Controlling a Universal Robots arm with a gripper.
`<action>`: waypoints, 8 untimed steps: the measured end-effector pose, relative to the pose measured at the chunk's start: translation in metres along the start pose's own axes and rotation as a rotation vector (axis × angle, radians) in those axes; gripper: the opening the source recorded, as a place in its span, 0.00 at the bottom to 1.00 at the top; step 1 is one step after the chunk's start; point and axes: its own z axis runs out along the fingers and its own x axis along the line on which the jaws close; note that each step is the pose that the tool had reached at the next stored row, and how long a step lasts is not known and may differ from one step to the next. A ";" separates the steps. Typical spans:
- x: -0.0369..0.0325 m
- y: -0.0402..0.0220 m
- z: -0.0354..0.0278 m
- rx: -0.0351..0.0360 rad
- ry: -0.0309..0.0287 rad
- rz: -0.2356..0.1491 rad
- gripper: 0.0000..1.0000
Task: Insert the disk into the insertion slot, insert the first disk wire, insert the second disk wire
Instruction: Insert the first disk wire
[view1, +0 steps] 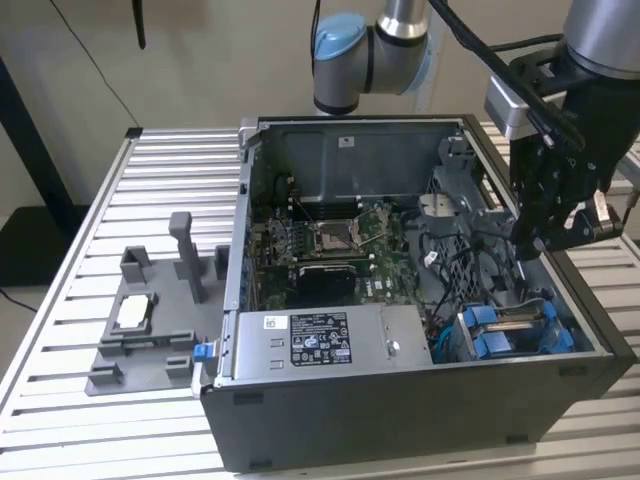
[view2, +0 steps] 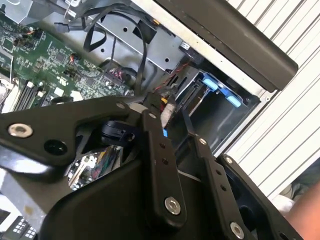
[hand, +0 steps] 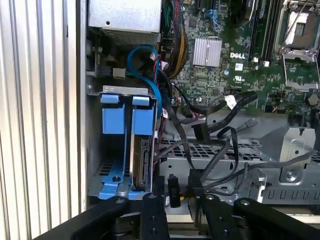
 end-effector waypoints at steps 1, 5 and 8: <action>0.0000 0.0000 0.0001 -0.0014 -0.0003 0.000 0.24; 0.0000 -0.0002 0.0002 -0.0084 -0.0008 0.001 0.19; 0.0004 -0.0013 0.0005 -0.0284 -0.0016 0.003 0.19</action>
